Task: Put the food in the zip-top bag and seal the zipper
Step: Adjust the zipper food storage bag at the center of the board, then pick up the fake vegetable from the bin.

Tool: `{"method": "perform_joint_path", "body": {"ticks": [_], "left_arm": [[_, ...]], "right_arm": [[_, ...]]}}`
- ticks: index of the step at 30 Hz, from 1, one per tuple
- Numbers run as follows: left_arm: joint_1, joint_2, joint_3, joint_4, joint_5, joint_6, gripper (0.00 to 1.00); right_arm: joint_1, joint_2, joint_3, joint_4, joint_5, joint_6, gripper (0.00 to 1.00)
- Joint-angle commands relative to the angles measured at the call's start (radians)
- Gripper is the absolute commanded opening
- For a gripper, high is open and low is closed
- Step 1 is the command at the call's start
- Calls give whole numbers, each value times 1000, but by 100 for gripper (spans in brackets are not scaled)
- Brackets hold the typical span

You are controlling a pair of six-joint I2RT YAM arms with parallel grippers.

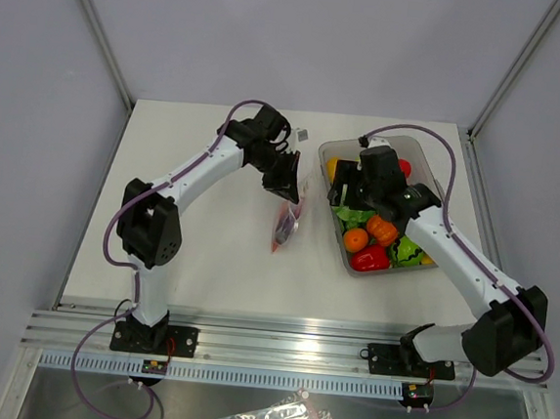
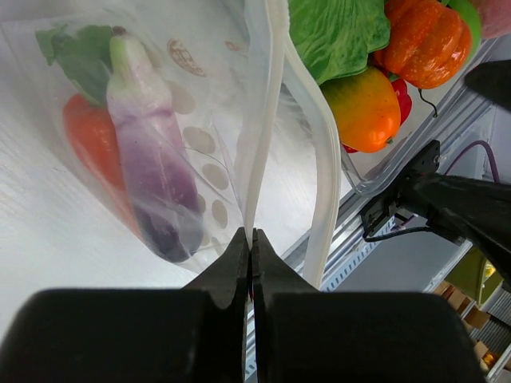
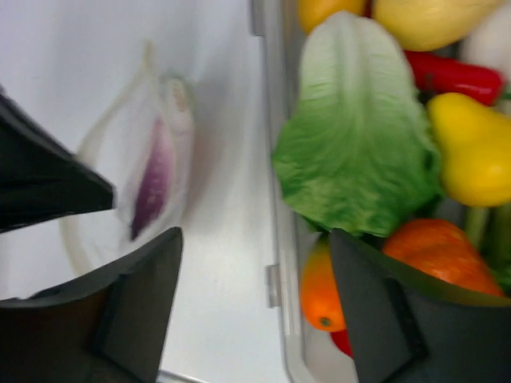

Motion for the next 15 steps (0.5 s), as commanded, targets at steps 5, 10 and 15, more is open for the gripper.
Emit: {"method": "perform_joint_path", "body": {"ticks": [5,10,15], "left_arm": [[-10,0,85,-40,-36,41,0],[-10,8,104,-57,-35,56,0],[-13,19,114,-64,-30,58,0]], "right_arm": [[-78,-184,-144,-142,319,-56,89],[-119,-226,-224,-163,305,-129,88],[-135,-180,-222,-151,254,-155,93]]}}
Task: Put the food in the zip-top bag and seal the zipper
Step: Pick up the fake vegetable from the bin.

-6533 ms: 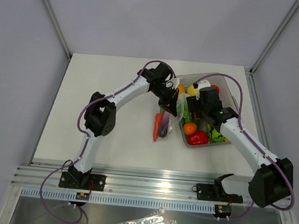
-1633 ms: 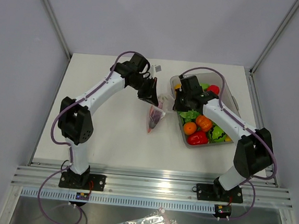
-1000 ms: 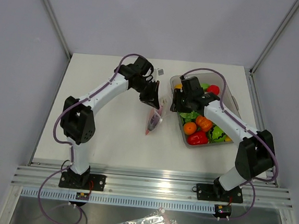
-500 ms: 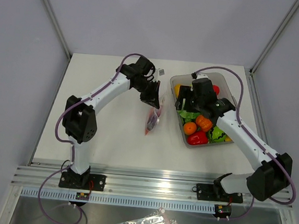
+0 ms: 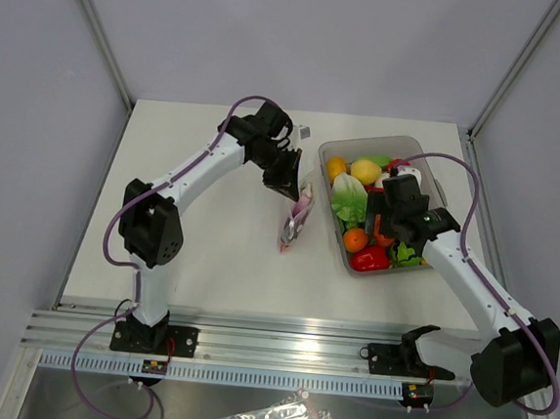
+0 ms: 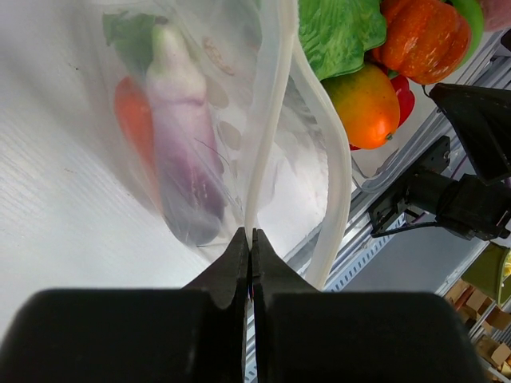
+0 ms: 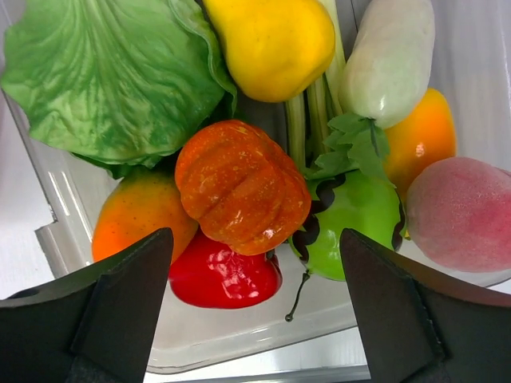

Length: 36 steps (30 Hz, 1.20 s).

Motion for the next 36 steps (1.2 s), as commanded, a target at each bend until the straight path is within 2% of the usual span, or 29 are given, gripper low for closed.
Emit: {"method": "perform_joint_path", "body": {"ticks": [1,9,17,20,22,23,31,36], "left_arm": [[-8,8,54,-13,-5,20,0],[-10,22,68,-19,-6,20,0],[-14,34,85,-28,-8,20,0],[-14,36,88,-27,-9,18,0],[-14,39,93,-28,-9,17,0],[-14,39,93,-28,-9,17,0],[-14,37,84,-24,-11,17,0],[-14,33,77,-24,-12,20,0]], "right_arm": [[-8,43,18,16,-2,-43,93],[-35,140,27,105,-79,-84,92],[-74,224,68,117,-91,-112,91],[-75,214,62,125,-78,-92,69],[-75,183,53,125,-62,-79,39],[-75,169,51,119,-48,-73,34],[-75,22,82,57,-44,-64,31],[-75,-35,176,43,-189,-52,31]]}}
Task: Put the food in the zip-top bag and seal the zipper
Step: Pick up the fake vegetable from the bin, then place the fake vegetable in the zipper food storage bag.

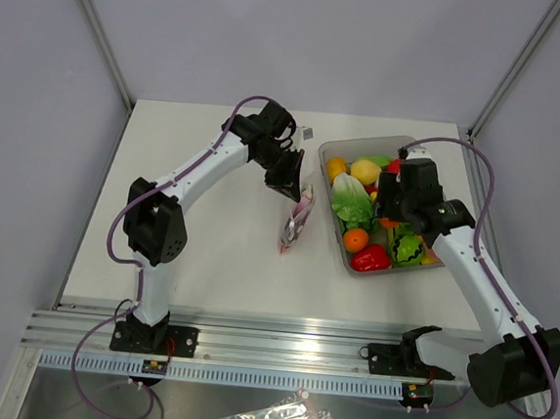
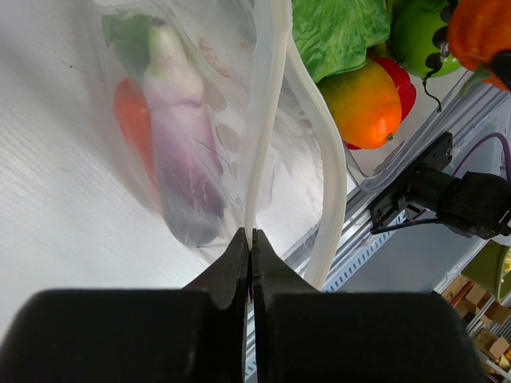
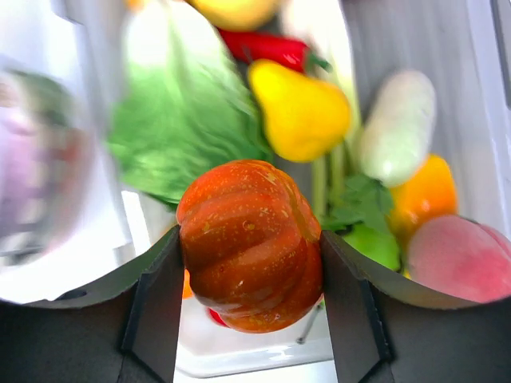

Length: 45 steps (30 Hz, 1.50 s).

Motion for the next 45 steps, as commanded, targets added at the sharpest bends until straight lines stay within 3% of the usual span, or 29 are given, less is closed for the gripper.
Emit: {"method": "perform_joint_path", "body": {"ticks": [1,5,12,19,34,43,45], "left_arm": [[-4,-2,32,17,-9,14,0],[-4,-5,24,20,-8,12,0],[-4,-9,26,21,-5,5,0],[-4,-9,27,23,0,2,0],[-6,-18,42,49,43,-23,0],[-12,-26,53,63,89,-37,0],[-12,-34,53,66,101,-37,0]], "right_arm": [[-2,-51,103,24,-123,37,31],[56,-38,182,108,-264,91,30],[224,114,264,261,-341,183,29],[247,180,223,401,-358,277,28],[247,239,123,288,-261,277,27],[282,363,242,167,-226,208,28],[285,390,255,154,-197,201,33]]}}
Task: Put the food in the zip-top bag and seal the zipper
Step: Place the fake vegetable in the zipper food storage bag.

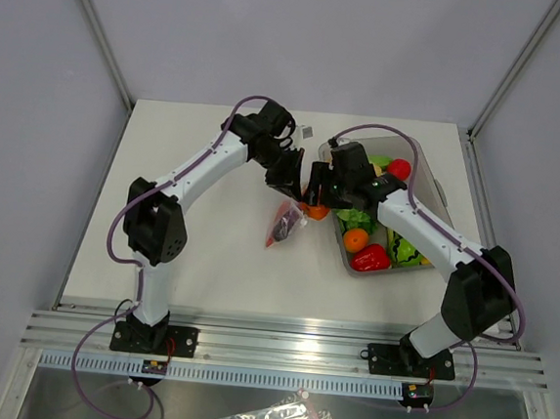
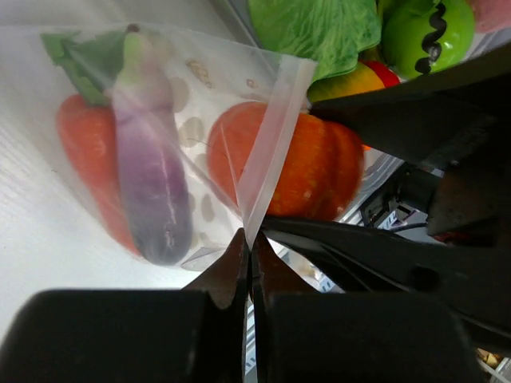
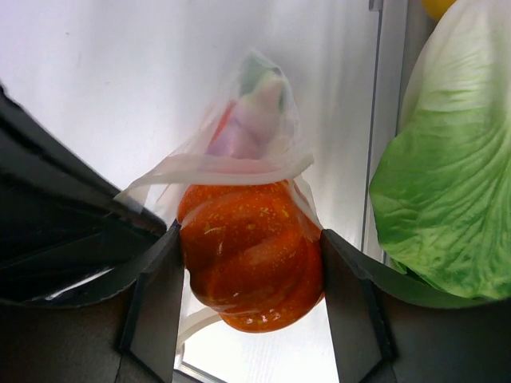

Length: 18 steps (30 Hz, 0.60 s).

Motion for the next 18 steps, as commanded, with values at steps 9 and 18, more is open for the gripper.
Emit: {"method": "perform_joint_path", "body": {"ticks": [9,18], "left_arm": [[-11,-40,33,57,87,-9,0],[-9,-35,24,65,84,-6,0]], "right_arm": [[35,-31,62,-18,84,-20,82],[37,-138,19,28,55,1,78]]}}
